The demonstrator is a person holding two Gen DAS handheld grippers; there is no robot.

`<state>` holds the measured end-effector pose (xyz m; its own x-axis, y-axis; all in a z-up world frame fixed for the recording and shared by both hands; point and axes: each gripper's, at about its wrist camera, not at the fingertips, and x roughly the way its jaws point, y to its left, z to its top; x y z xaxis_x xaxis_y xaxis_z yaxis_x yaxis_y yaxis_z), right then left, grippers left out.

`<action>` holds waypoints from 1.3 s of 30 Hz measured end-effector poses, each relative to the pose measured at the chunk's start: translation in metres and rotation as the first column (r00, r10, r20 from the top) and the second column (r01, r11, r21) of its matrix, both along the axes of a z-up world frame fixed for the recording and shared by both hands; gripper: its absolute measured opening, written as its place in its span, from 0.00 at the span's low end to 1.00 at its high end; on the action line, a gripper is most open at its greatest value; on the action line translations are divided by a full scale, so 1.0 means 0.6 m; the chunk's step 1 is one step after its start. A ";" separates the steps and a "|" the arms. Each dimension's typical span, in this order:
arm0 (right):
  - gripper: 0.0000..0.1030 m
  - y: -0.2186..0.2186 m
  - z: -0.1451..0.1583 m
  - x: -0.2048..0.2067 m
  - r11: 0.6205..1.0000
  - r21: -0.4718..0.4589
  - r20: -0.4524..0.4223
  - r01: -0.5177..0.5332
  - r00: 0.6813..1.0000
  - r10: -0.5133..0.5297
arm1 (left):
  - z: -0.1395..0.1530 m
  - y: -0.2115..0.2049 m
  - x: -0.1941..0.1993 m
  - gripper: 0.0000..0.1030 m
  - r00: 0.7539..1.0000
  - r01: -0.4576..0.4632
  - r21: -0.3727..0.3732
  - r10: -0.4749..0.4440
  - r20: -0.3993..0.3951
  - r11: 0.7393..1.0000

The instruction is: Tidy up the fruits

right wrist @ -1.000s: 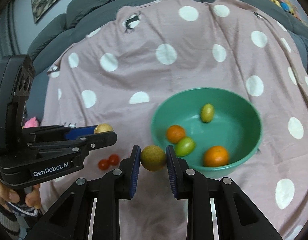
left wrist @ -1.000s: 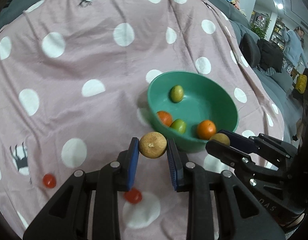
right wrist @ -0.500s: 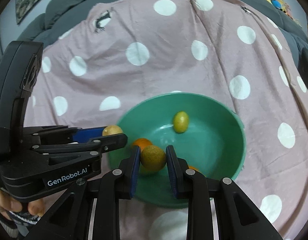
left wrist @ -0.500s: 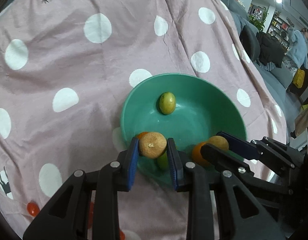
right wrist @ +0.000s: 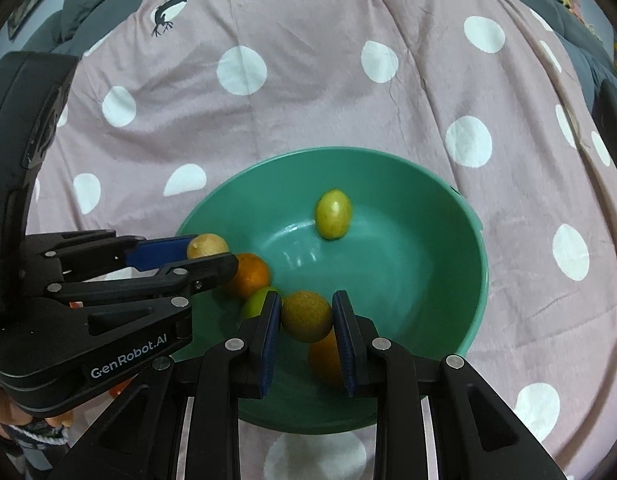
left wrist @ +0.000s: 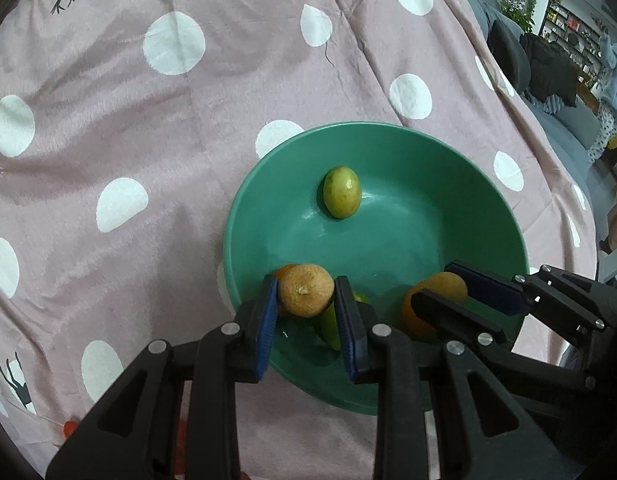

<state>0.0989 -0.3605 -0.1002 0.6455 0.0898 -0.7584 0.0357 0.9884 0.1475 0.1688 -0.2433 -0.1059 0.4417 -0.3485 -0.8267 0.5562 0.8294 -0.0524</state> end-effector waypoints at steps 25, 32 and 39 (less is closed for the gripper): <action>0.28 0.003 -0.002 -0.001 0.999 -0.021 -0.044 0.037 0.998 -0.037 | 0.001 -0.004 -0.003 0.30 1.000 -0.006 0.019 0.006 0.001 1.000; 0.28 0.001 -0.002 -0.001 0.999 -0.023 -0.045 0.036 0.998 -0.037 | 0.001 -0.005 -0.002 0.30 1.000 -0.009 0.019 0.009 -0.003 1.000; 0.28 0.000 -0.002 -0.001 0.999 -0.018 -0.045 0.036 0.998 -0.037 | 0.004 -0.003 -0.005 0.31 1.000 -0.008 0.023 0.008 0.008 1.000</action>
